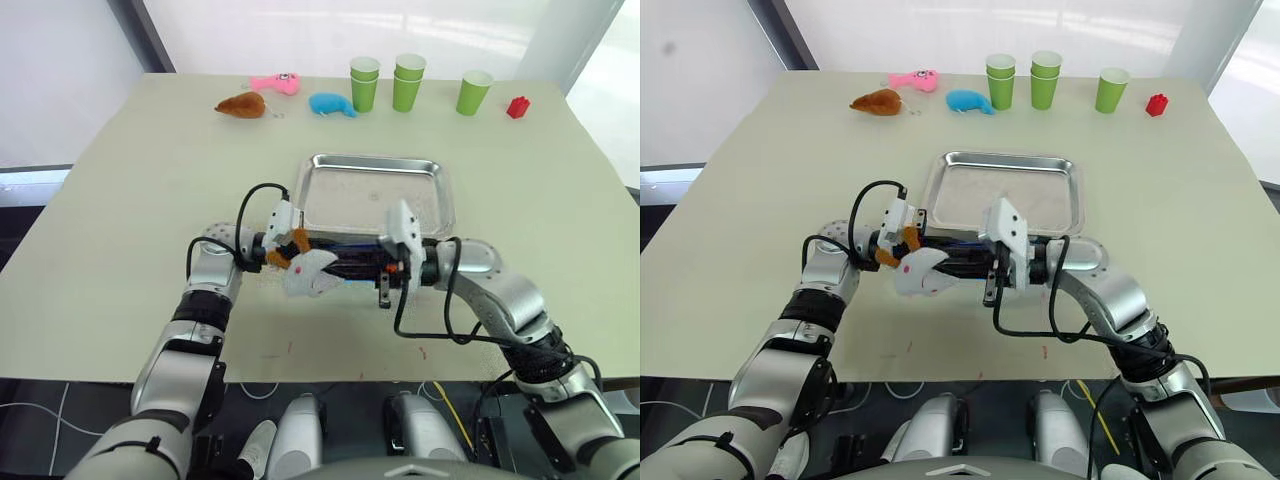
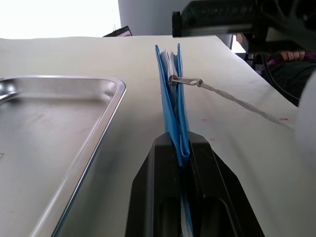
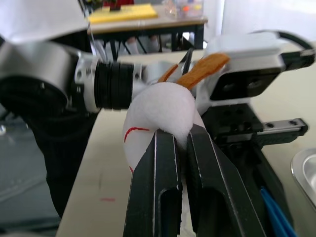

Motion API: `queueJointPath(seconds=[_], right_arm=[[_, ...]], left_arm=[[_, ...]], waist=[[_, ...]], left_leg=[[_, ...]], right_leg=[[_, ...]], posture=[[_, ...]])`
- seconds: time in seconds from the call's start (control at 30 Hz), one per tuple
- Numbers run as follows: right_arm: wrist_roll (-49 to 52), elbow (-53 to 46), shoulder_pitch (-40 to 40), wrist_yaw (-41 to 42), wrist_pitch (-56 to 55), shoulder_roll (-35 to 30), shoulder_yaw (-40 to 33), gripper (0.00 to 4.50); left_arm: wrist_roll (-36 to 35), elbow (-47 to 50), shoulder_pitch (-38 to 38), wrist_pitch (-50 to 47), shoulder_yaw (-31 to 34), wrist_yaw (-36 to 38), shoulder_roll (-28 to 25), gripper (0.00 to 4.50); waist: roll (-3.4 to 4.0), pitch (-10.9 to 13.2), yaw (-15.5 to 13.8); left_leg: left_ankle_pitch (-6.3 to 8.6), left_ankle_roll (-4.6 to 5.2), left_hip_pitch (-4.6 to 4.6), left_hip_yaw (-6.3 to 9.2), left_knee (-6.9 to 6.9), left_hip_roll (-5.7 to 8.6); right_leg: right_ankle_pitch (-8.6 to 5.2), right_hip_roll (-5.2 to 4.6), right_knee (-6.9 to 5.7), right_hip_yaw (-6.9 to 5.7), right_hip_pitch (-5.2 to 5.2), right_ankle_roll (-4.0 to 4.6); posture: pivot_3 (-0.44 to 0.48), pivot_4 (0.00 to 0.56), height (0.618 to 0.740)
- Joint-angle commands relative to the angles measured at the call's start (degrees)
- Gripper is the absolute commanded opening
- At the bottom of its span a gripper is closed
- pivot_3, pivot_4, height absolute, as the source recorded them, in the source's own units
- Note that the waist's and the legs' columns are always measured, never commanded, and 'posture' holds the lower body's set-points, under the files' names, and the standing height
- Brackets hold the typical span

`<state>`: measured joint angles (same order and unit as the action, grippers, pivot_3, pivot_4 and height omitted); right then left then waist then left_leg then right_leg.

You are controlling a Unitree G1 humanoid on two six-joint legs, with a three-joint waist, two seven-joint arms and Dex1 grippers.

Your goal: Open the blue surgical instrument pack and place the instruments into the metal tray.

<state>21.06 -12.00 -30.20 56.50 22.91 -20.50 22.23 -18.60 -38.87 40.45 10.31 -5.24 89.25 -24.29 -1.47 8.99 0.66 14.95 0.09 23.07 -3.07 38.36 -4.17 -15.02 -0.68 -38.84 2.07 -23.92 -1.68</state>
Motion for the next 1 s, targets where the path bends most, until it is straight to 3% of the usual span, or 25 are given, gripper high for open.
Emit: queueJointPath(seconds=[0.03, 0.2, 0.27, 0.37, 0.53, 0.57, 0.8, 1.0], right_arm=[[-6.52, 3.73, -0.71, 0.83, -6.38, -1.46, 2.19, 0.05], [-8.86, 4.92, -0.13, 1.58, -9.17, -1.43, 2.51, 0.05], [-8.76, 4.24, 0.19, 2.02, -9.13, -1.62, 2.0, 0.55], [-7.23, 2.43, 1.43, 2.43, -8.23, -2.1, 0.43, 1.72], [-5.64, -1.16, 3.94, 3.83, -8.53, -4.78, -1.69, 4.17], [-5.21, -1.77, 4.3, 3.77, -8.69, -5.12, -2.29, 4.47], [5.29, -6.72, 5.64, -0.11, -3.41, -5.99, -15.08, 4.47], [10.97, -2.07, 7.41, 4.92, -0.86, -13.97, -24.34, 4.47]], left_arm=[[0.58, 0.5, 0.8, 0.31, -0.41, 1.43, 0.37, 0.0], [0.77, 0.23, 0.85, 0.57, -0.29, 1.3, 0.83, 0.0], [0.8, 0.4, 0.64, 0.57, -0.35, 1.3, 1.06, 0.0], [0.78, 0.64, 0.36, 0.59, -0.41, 1.32, 1.26, 0.0], [0.86, 0.56, 0.33, 0.74, -0.26, 1.27, 1.53, 0.0], [0.87, 0.55, 0.33, 0.77, -0.25, 1.27, 1.55, 0.0], [0.89, 0.66, 0.21, 0.73, -0.34, 1.47, 1.73, 0.0], [0.96, -0.21, 0.67, 1.17, -0.29, 1.83, 1.83, 0.0]], waist=[[0.0, 0.0, -0.01], [0.0, 0.0, -0.05], [0.0, 0.0, -0.08], [0.0, 0.0, -0.28], [0.0, 0.0, -0.34], [0.0, 0.0, -0.29], [0.0, 0.0, -0.23], [0.0, 0.0, -0.24]], left_leg=[[0.0, 0.0, 0.02, 0.0, 0.01, 0.01], [0.0, 0.0, 0.02, 0.06, 0.01, 0.02], [0.0, 0.0, 0.02, 0.06, 0.02, 0.01], [0.0, 0.0, 0.02, 0.06, 0.02, 0.02], [0.0, 0.0, 0.07, 0.1, 0.03, 0.02], [0.0, 0.0, 0.07, 0.11, 0.03, 0.02], [0.0, -0.01, 0.12, 0.19, 0.04, 0.03], [0.0, 0.0, 0.15, 0.24, 0.05, 0.04]], right_leg=[[0.0, -0.01, 0.02, -0.01, 0.0, 0.0], [0.0, 0.0, 0.0, -0.05, 0.0, 0.0], [0.0, -0.01, 0.0, -0.05, 0.01, 0.0], [0.0, -0.02, 0.01, -0.06, 0.03, 0.0], [0.0, -0.03, 0.05, -0.11, 0.03, 0.0], [0.0, -0.03, 0.04, -0.12, 0.04, 0.0], [0.0, -0.03, 0.03, -0.2, 0.04, 0.01], [0.0, -0.04, 0.06, -0.26, 0.04, 0.01]], posture=[[0.0, 0.15, 0.74], [0.0, 0.15, 0.74], [0.0, 0.15, 0.74], [0.0, 0.15, 0.74], [0.0, 0.15, 0.74], [0.0, 0.15, 0.74], [0.0, 0.15, 0.74], [0.0, 0.15, 0.74]])
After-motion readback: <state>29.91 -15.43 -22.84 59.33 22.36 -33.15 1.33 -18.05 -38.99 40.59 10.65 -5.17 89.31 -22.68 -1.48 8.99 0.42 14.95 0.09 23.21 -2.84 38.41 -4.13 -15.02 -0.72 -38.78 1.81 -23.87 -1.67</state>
